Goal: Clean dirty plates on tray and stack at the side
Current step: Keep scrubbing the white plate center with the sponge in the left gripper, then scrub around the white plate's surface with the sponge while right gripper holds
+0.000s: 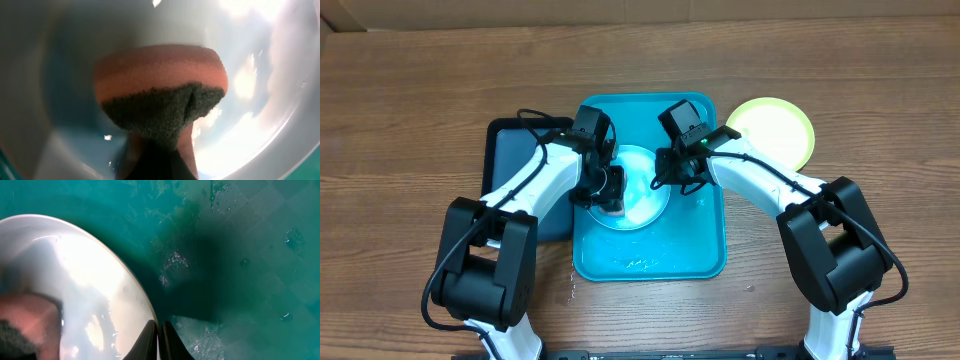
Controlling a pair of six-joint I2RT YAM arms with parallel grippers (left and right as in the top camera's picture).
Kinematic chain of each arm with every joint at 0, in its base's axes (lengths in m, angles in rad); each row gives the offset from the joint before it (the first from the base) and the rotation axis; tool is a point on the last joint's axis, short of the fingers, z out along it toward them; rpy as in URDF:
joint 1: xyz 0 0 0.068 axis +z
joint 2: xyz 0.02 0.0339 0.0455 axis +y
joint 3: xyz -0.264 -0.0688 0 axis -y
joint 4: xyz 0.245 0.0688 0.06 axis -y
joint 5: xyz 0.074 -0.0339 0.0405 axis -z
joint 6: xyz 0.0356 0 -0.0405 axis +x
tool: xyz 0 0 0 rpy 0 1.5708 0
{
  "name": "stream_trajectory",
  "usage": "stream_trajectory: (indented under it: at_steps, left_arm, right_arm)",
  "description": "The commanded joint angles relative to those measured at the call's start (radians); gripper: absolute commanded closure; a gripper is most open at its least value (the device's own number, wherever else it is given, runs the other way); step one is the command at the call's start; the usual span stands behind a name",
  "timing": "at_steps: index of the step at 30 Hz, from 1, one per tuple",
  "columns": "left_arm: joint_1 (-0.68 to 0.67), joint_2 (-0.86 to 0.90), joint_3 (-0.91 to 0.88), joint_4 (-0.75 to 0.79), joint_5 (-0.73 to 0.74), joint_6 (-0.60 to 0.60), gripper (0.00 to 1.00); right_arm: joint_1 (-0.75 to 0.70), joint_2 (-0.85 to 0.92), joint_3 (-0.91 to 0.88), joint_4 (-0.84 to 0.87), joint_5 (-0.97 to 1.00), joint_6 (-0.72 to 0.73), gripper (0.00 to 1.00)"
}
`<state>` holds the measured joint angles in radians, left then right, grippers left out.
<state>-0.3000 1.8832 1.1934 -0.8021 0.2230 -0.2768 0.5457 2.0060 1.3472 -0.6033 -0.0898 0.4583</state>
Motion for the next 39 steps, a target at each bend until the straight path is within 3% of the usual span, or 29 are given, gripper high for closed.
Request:
stream_trajectory:
  at_steps: [1,7,10,12,20,23,39]
  left_arm:
    - [0.004,0.028,0.014,-0.035,0.019,0.030,0.96]
    - [-0.013,0.028,0.004,-0.006,-0.016,0.029,0.96]
    - [-0.014,0.033,0.003,0.007,-0.016,0.025,0.96]
    - [-0.014,0.041,0.003,0.013,-0.016,0.020,0.96]
    - [-0.014,0.090,0.003,0.044,-0.016,0.018,0.96]
    - [-0.013,0.092,0.004,0.054,-0.016,0.017,0.96]
    - [-0.024,0.092,0.006,0.320,-0.027,-0.019,0.96]
  right_arm:
    - [0.000,0.005,0.000,0.016,0.021,0.012,0.96]
    - [0.000,0.005,0.000,0.016,0.019,0.012,0.96]
    - [0.003,0.005,0.000,0.011,0.017,0.012,0.82]
    - [0.004,0.005,0.000,-0.001,0.017,0.012,0.80]
    - [0.005,0.005,0.000,-0.053,-0.010,0.012,0.88]
    - [0.009,0.005,0.000,-0.065,-0.021,0.012,0.96]
    - [0.022,0.005,0.000,-0.057,-0.020,0.012,0.96]
